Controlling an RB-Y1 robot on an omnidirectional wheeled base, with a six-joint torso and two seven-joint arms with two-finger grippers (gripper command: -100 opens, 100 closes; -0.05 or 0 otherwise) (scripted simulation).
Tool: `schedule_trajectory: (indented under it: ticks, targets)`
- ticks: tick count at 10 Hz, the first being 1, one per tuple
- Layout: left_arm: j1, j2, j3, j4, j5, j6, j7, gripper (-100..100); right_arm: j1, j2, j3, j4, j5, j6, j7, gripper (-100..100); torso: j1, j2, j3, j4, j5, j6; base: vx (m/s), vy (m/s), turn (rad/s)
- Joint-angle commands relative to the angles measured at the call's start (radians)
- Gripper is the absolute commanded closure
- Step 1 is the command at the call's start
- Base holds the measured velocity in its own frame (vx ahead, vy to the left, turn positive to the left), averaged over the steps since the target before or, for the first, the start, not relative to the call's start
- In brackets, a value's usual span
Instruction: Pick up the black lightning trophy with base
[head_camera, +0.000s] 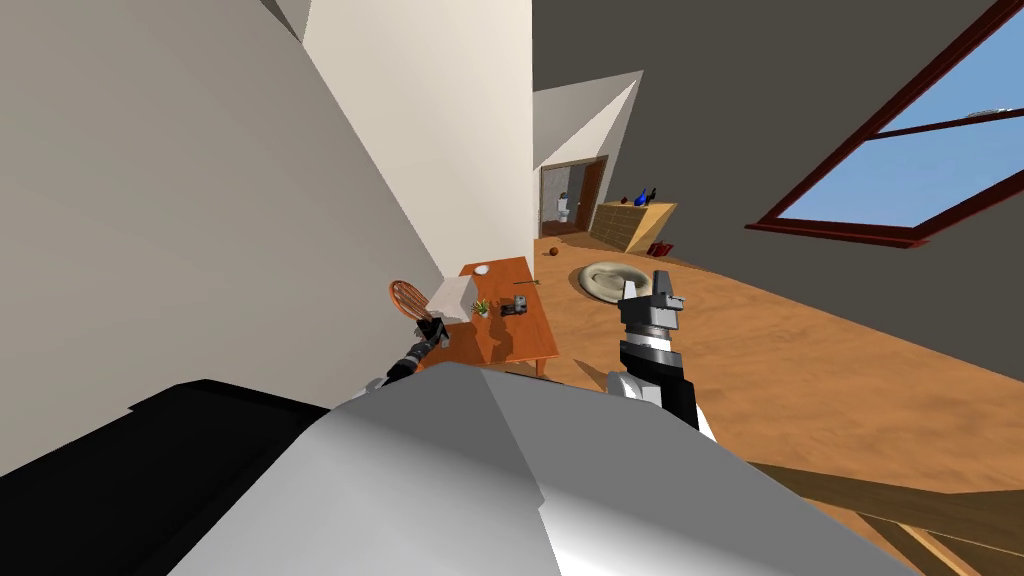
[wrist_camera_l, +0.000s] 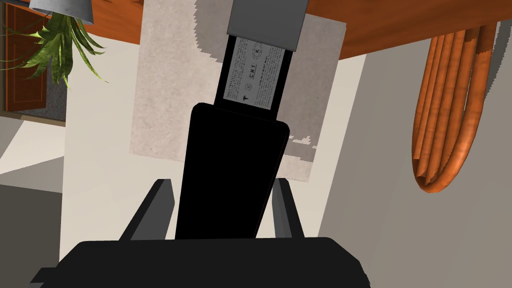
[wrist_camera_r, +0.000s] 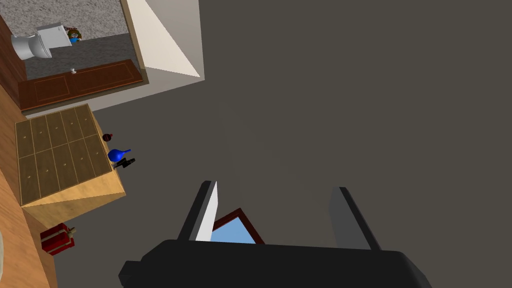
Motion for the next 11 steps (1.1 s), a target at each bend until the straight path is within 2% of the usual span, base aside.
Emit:
schedule_trajectory:
  ticks: [1, 4, 5, 6, 7, 8, 9, 10, 11]
  targets:
    - [-0.006, -0.05, -0.006, -0.05, -0.05, 0.05, 0.002, 100, 0.0, 0.0, 0.0, 0.0, 0.0, 0.0, 0.0, 0, 0.0, 0.0, 0.0, 0.0, 0.0, 0.0, -0.043, 0.077, 0.146]
    - [-0.006, -0.05, -0.006, -0.106, -0.054, 0.096, 0.002, 100, 0.0, 0.0, 0.0, 0.0, 0.0, 0.0, 0.0, 0, 0.007, -0.002, -0.003, -0.004, 0.011, 0.002, -0.036, 0.041, 0.02]
    - [-0.008, -0.097, -0.008, -0.148, -0.103, 0.136, -0.001, 100, 0.0, 0.0, 0.0, 0.0, 0.0, 0.0, 0.0, 0, 0.006, -0.004, -0.004, -0.004, 0.011, 0.003, -0.049, 0.062, 0.155]
    - [-0.008, -0.099, -0.008, -0.177, -0.105, 0.174, -0.001, 100, 0.0, 0.0, 0.0, 0.0, 0.0, 0.0, 0.0, 0, 0.008, -0.004, -0.004, -0.004, 0.012, 0.003, -0.054, 0.087, 0.059]
    - [-0.008, -0.099, -0.008, -0.208, -0.105, 0.177, -0.001, 100, 0.0, 0.0, 0.0, 0.0, 0.0, 0.0, 0.0, 0, 0.011, -0.003, -0.004, -0.005, 0.014, 0.002, -0.025, 0.047, 0.003]
    - [-0.01, -0.142, -0.01, -0.252, -0.153, 0.228, -0.004, 100, 0.0, 0.0, 0.0, 0.0, 0.0, 0.0, 0.0, 0, 0.011, -0.005, -0.005, -0.005, 0.014, 0.003, -0.046, 0.066, 0.149]
    - [-0.01, -0.147, -0.01, -0.3, -0.156, 0.258, -0.004, 100, 0.0, 0.0, 0.0, 0.0, 0.0, 0.0, 0.0, 0, 0.01, -0.004, -0.004, -0.005, 0.013, 0.002, -0.056, 0.082, 0.084]
    - [-0.012, -0.187, -0.013, -0.373, -0.198, 0.318, -0.007, 100, 0.0, 0.0, 0.0, 0.0, 0.0, 0.0, 0.0, 0, 0.012, -0.004, -0.004, -0.004, 0.014, 0.003, -0.063, 0.126, 0.13]
    - [-0.012, -0.195, -0.013, -0.393, -0.207, 0.339, -0.007, 100, 0.0, 0.0, 0.0, 0.0, 0.0, 0.0, 0.0, 0, 0.014, -0.003, -0.004, -0.004, 0.013, 0.002, -0.049, 0.109, 0.066]
